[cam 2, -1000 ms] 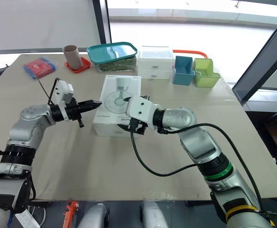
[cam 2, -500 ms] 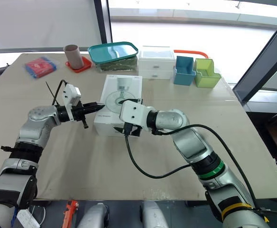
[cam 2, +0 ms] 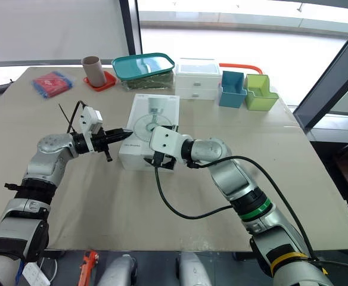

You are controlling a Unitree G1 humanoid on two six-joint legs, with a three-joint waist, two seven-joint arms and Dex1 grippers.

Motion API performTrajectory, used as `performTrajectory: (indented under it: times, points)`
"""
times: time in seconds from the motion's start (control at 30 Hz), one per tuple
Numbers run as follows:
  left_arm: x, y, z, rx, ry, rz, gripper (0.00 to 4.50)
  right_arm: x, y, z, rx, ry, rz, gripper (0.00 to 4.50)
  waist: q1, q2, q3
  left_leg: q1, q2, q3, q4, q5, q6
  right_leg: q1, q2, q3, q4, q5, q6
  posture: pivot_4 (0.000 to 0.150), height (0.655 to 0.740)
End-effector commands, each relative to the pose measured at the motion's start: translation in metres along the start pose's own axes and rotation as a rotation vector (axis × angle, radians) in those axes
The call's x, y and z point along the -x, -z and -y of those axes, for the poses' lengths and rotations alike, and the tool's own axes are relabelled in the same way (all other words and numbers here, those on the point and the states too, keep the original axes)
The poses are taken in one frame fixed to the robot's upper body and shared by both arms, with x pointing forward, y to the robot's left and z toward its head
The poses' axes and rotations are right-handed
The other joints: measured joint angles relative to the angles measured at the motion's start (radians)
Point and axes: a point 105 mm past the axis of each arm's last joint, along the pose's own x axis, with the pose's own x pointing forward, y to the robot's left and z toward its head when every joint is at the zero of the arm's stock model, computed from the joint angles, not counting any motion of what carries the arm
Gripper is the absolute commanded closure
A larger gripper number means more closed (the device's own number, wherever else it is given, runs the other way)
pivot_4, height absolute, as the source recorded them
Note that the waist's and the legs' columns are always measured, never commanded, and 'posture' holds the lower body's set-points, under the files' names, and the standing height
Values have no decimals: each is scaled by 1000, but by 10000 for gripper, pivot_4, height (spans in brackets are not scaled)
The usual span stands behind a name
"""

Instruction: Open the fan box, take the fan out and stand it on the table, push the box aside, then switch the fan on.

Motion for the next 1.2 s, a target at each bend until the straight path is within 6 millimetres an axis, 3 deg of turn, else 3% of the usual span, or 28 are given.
performTrajectory:
  times: [0.03,0.37,0.6,0.9,1.2]
  points:
    - [-3,7,6,6,29,-31,44526,2,-3,4,61,21,-12,0,0,0,0,0,0,0,0,0,0,0,0,0,0,0,0,1500,7400]
    - [-3,7,6,4,27,-32,44526,0,6,11,66,57,-69,0,0,0,0,0,0,0,0,0,0,0,0,0,0,0,0,1500,7400]
    - [-4,11,10,-3,40,-44,44526,2,-4,22,-39,95,-23,0,0,0,0,0,0,0,0,0,0,0,0,0,0,0,0,1500,7400]
    - [-5,11,11,-9,44,-43,44526,11,7,40,-125,156,-70,0,0,0,0,0,0,0,0,0,0,0,0,0,1,0,0,1500,7400]
    - [-7,14,14,-16,54,-48,44526,14,0,51,-213,192,-29,0,0,0,0,1,0,0,0,0,0,0,0,0,1,0,0,1500,7400]
